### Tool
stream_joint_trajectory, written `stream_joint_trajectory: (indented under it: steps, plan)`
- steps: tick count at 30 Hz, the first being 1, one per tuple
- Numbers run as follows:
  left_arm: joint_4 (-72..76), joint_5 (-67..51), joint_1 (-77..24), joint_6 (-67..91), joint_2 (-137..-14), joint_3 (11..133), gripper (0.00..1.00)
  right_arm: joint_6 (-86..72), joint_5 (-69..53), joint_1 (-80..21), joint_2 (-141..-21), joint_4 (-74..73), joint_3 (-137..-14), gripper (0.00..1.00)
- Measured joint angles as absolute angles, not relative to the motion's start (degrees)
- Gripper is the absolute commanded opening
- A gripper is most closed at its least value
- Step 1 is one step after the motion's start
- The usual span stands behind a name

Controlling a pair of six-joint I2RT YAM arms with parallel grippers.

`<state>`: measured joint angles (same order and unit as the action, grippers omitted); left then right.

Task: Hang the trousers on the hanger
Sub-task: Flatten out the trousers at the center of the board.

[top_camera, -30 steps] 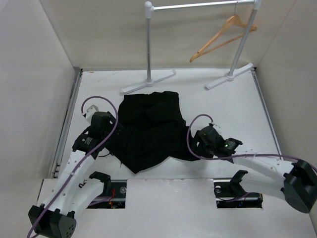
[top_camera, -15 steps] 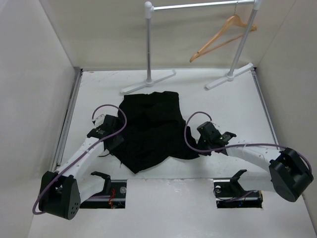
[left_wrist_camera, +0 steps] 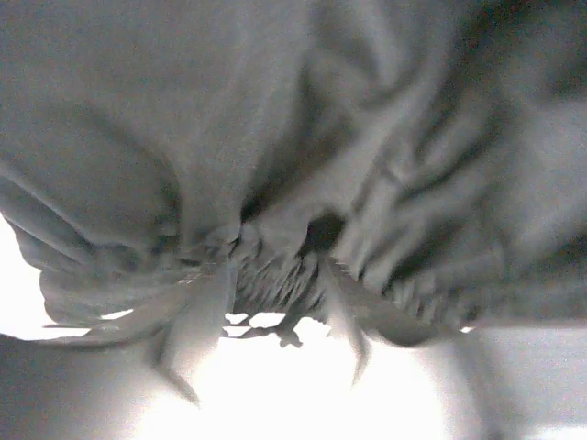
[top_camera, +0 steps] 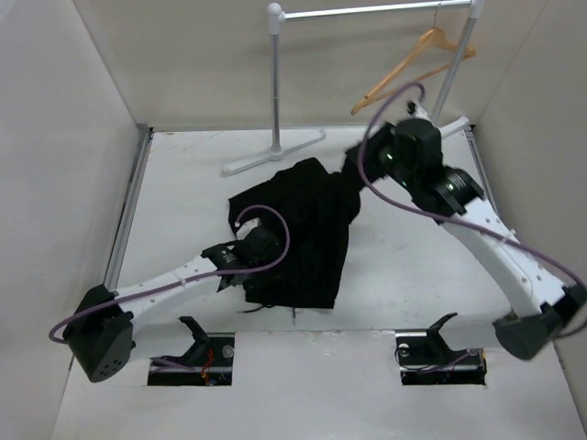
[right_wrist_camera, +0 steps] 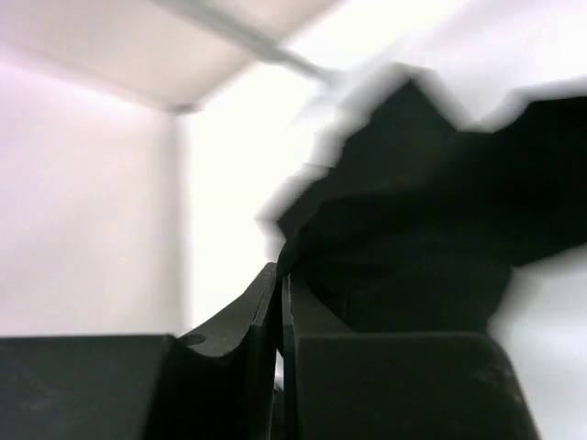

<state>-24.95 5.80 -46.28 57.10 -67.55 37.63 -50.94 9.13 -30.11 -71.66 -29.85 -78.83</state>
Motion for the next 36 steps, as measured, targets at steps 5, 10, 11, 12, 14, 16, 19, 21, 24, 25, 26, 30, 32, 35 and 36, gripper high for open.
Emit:
stream_joint_trajectory:
  steps: [5, 10, 11, 12, 14, 16, 19, 21, 24, 25, 26, 30, 32, 35, 36]
  plan:
    - [-26.7, 8.1, -45.3, 59.2, -52.8, 37.4, 0.57, -47.6, 7.3, -46.3, -93.2, -28.1, -111.0, 0.61]
    - [-32.7, 12.0, -36.8, 60.0, -34.9, 36.1, 0.53, -46.3, 5.3, -55.0, -99.0, -30.6, -109.3, 0.84]
    - [-33.9, 12.5, -36.2, 60.0, -33.7, 36.1, 0.53, -46.2, 5.3, -54.6, -97.9, -31.2, -106.0, 0.8]
    - [-34.7, 12.8, -36.1, 60.0, -33.4, 36.1, 0.53, -46.2, 5.3, -53.3, -95.9, -31.4, -101.3, 0.74]
    - [-36.0, 13.1, -36.2, 60.0, -34.6, 36.1, 0.54, -46.2, 5.9, -49.0, -90.8, -32.7, -92.6, 0.51]
    - [-36.2, 13.9, -36.8, 59.8, -37.3, 36.1, 0.59, -46.7, 7.0, -43.8, -83.7, -32.8, -83.0, 0.28]
    - [-35.1, 15.0, -37.7, 58.5, -44.6, 37.4, 0.66, -49.4, 9.5, -38.6, -71.2, -33.9, -67.8, 0.26]
    - [-33.3, 14.8, -37.8, 57.6, -50.9, 39.5, 0.68, -51.4, 10.1, -38.9, -64.6, -34.9, -58.9, 0.4]
    - [-29.3, 13.7, -38.2, 56.3, -60.6, 42.5, 0.7, -55.3, 10.1, -41.7, -59.4, -37.1, -47.9, 0.7]
    - [-28.2, 13.5, -38.7, 55.8, -63.2, 43.4, 0.71, -56.4, 9.9, -43.0, -58.5, -37.9, -44.5, 0.72]
    - [-27.4, 13.5, -39.2, 55.3, -65.2, 44.1, 0.72, -57.4, 9.5, -44.3, -57.8, -38.7, -41.8, 0.73]
    - [-24.8, 14.8, -41.1, 51.8, -73.6, 48.8, 0.73, -60.0, 6.7, -48.9, -56.6, -39.4, -35.2, 0.78]
    - [-23.4, 15.8, -41.0, 50.0, -77.6, 51.5, 0.72, -60.2, 4.7, -50.0, -57.8, -37.2, -33.9, 0.79]
    - [-21.3, 17.5, -39.9, 47.2, -83.0, 55.0, 0.57, -59.9, 2.5, -50.3, -62.3, -32.3, -32.9, 0.73]
    - [-20.6, 18.2, -39.2, 46.5, -84.4, 55.7, 0.45, -59.5, 2.2, -50.3, -64.1, -30.6, -32.8, 0.62]
